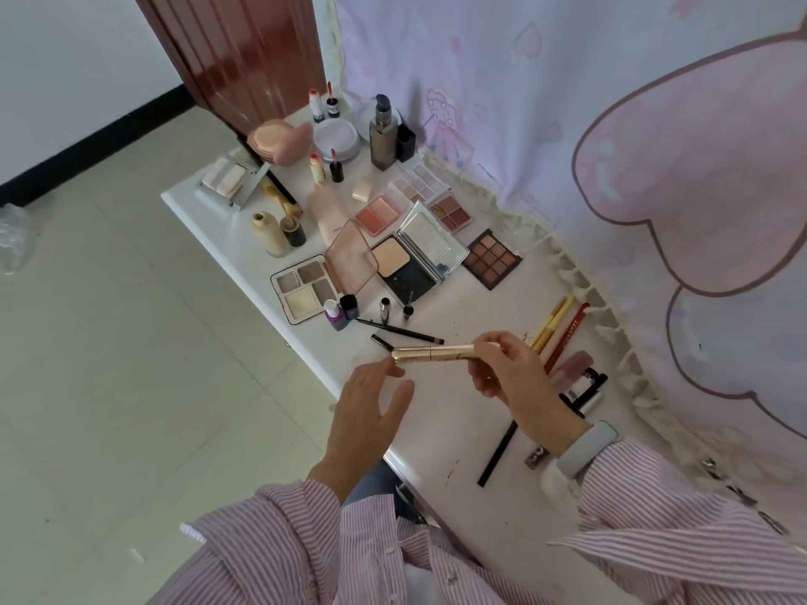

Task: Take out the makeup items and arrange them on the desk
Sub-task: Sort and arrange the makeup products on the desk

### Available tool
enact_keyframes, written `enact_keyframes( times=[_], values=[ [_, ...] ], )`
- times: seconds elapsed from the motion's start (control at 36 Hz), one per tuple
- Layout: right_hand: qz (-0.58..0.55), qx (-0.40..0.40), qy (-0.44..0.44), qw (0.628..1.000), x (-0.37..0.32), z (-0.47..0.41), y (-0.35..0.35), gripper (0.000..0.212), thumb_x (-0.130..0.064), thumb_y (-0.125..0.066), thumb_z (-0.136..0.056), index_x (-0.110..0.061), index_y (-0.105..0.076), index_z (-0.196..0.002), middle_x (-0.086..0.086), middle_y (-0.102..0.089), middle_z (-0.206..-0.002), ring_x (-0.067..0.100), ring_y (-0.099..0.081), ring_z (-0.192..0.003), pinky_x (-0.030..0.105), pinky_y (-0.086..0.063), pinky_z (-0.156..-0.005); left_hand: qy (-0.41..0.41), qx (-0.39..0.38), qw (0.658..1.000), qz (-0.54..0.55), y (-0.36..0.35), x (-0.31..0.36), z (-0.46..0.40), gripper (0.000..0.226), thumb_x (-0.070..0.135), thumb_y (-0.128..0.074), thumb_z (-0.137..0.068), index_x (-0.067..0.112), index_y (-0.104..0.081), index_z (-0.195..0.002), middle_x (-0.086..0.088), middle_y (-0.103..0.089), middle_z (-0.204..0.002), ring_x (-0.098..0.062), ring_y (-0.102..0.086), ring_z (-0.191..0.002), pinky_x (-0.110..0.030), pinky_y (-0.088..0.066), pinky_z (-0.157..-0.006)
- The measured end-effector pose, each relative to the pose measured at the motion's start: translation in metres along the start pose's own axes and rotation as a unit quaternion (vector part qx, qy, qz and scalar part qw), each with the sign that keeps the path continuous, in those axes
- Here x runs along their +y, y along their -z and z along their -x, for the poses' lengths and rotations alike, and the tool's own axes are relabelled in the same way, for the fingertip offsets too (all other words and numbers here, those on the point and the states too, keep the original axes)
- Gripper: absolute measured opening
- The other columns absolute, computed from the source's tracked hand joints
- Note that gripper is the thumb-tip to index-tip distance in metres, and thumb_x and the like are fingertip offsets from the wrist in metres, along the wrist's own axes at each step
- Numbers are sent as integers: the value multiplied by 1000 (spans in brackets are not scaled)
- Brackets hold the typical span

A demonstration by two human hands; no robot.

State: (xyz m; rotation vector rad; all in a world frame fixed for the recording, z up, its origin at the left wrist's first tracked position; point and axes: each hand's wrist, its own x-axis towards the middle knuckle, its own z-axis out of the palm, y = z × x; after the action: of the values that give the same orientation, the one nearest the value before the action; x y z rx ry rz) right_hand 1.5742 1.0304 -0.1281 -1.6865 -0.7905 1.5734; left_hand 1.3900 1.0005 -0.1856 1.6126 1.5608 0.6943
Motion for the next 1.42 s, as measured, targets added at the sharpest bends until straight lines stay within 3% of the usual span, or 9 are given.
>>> enact_keyframes(
  times=[0.14,0.36,0.56,0.69,0.89,1.08,1.22,1.33,1.42],
  values=[
    [13,-48,-57,997,8,2,-8,20,-9,-41,-96,-9,-53,-80,1,-43,-52,10,-36,-43,18,-30,-40,23,29,997,62,-4,3,-1,53,38,-71,-75,37,-37,-116,13,-58,-90,-5,-57,-74,-14,-48,-65],
    [15,-40,-52,998,13,0,-10,25,-24,-41,-98,-5,-51,-84,-6,-36,-47,4,-28,-36,16,-26,-35,-8,-40,999,-24,1,10,1,11,30,-57,-90,18,-56,-91,13,-50,-64,-5,-44,-52,-14,-34,-50],
    [155,-88,94,980,16,-2,-4,15,-16,-40,-97,-19,-52,-89,-2,-44,-66,7,-37,-54,17,-34,-50,58,-117,991,35,6,11,-3,30,27,-43,-97,23,-50,-68,7,-42,-55,-4,-37,-42,-14,-30,-45],
    [157,-142,70,975,12,-1,4,17,-1,-46,-92,-18,-49,-89,3,-59,-83,12,-56,-70,23,-43,-60,152,-60,968,190,17,15,-12,23,25,-50,-94,9,-58,-79,3,-43,-52,-7,-37,-42,-18,-34,-44],
    [282,-212,54,934,18,4,-2,14,-18,-46,-95,-25,-45,-107,-7,-62,-89,7,-58,-70,23,-49,-69,149,-17,947,286,24,29,-17,17,20,-52,-93,13,-61,-80,3,-51,-55,-8,-46,-49,-19,-43,-51],
    [273,-214,41,937,24,7,-4,24,-28,-53,-92,-30,-42,-112,-9,-63,-104,2,-61,-86,13,-44,-69,107,-65,964,236,19,37,-18,14,16,-46,-96,19,-58,-100,1,-63,-102,-10,-61,-94,-22,-52,-80],
    [193,-115,50,973,5,0,6,26,-32,-36,-98,-17,-56,-103,-2,-55,-68,7,-49,-55,18,-41,-55,29,-115,987,110,20,33,-12,6,19,-50,-94,24,-49,-96,3,-61,-79,0,-56,-60,-15,-45,-58],
    [202,-124,20,971,-5,1,1,47,-41,-24,-99,-16,-61,-87,-4,-48,-50,3,-38,-40,12,-33,-43,-35,-137,989,-35,17,25,-6,11,34,-59,-88,31,-56,-98,17,-51,-78,1,-48,-68,-13,-36,-62],
    [281,-106,32,953,0,0,-5,44,-37,-30,-99,-10,-60,-81,-4,-45,-56,6,-40,-48,17,-35,-51,-41,-144,986,-77,15,30,-6,16,40,-54,-90,28,-59,-99,17,-50,-73,-1,-46,-63,-13,-33,-58]
  ],
)
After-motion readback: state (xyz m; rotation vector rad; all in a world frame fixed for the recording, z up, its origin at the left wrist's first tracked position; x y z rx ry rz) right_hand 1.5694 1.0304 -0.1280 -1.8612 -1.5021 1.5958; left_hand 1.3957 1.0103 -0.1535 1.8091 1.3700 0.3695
